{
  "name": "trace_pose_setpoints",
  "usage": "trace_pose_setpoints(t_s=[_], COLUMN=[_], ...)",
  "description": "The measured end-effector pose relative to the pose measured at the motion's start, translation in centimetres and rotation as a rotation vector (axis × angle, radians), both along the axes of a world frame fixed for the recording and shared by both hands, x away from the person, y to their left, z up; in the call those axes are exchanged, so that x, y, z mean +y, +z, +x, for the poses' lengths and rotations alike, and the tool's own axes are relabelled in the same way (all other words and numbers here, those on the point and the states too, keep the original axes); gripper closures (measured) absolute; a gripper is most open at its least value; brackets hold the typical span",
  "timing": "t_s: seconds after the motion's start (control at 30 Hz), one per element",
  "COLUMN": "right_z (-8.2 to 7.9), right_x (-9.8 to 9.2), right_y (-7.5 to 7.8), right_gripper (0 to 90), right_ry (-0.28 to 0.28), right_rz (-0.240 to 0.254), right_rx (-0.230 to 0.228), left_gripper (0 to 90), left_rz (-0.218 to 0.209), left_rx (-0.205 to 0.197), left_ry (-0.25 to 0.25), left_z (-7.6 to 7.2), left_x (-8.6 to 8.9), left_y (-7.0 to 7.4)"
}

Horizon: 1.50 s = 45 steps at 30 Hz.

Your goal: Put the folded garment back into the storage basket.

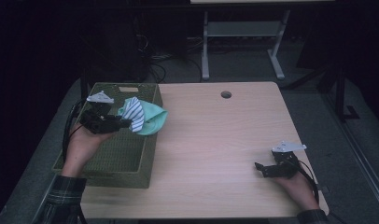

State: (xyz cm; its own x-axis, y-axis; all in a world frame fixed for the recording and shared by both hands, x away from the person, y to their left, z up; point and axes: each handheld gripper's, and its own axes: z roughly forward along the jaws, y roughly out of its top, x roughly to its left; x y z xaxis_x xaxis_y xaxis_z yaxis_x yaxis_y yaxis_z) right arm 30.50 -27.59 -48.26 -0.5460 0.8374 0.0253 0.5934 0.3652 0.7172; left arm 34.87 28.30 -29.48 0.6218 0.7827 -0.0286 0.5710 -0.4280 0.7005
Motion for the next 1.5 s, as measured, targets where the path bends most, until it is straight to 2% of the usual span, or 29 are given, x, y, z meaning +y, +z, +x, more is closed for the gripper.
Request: trace_pose_setpoints(t_s=[0.13, 0.33, 0.43, 0.6, 0.8, 0.97, 1.03, 1.17, 1.3, 1.5], right_z=[0.0, 0.0, 0.0, 0.0, 0.0, 0.0, 0.0, 0.0, 0.0, 0.0], right_x=[0.0, 0.0, 0.0, 0.0, 0.0, 0.0, 0.0, 0.0, 0.0, 0.0], right_y=[0.0, 0.0, 0.0, 0.0, 0.0, 0.0, 0.0, 0.0, 0.0, 0.0], right_gripper=[9.1, 9.1, 9.1, 9.1, 9.2, 9.2, 9.2, 9.2, 9.2, 9.2], right_ry=[0.0, 0.0, 0.002, 0.0, 0.0, 0.001, 0.001, 0.0, 0.0, -0.002], right_rz=[0.0, -0.001, -0.001, 0.0, -0.001, -0.001, -0.001, 0.0, 0.0, 0.001], right_rx=[0.001, 0.0, -0.001, 0.0, 0.0, 0.0, 0.0, 0.0, 0.0, 0.0], left_gripper=[72.8, 72.7, 72.7, 72.7, 72.4, 72.3, 72.3, 72.1, 71.8, 70.3], left_rz=[-0.013, -0.005, 0.023, 0.036, 0.052, 0.082, 0.079, 0.076, 0.104, 0.12], left_rx=[-0.003, 0.006, 0.009, 0.035, 0.073, 0.09, 0.098, 0.108, 0.124, 0.152], left_ry=[0.048, 0.11, 0.138, 0.179, 0.177, 0.165, 0.169, 0.165, 0.16, 0.159], left_z=[0.0, -0.2, -0.2, 0.1, 0.8, 1.4, 1.5, 1.8, 2.0, 2.3], left_x=[1.4, 3.3, 4.1, 5.3, 5.6, 5.6, 5.6, 5.7, 5.5, 5.5], left_y=[-0.4, -1.7, -2.5, -4.2, -6.3, -7.6, -8.1, -8.8, -9.5, -10.1])
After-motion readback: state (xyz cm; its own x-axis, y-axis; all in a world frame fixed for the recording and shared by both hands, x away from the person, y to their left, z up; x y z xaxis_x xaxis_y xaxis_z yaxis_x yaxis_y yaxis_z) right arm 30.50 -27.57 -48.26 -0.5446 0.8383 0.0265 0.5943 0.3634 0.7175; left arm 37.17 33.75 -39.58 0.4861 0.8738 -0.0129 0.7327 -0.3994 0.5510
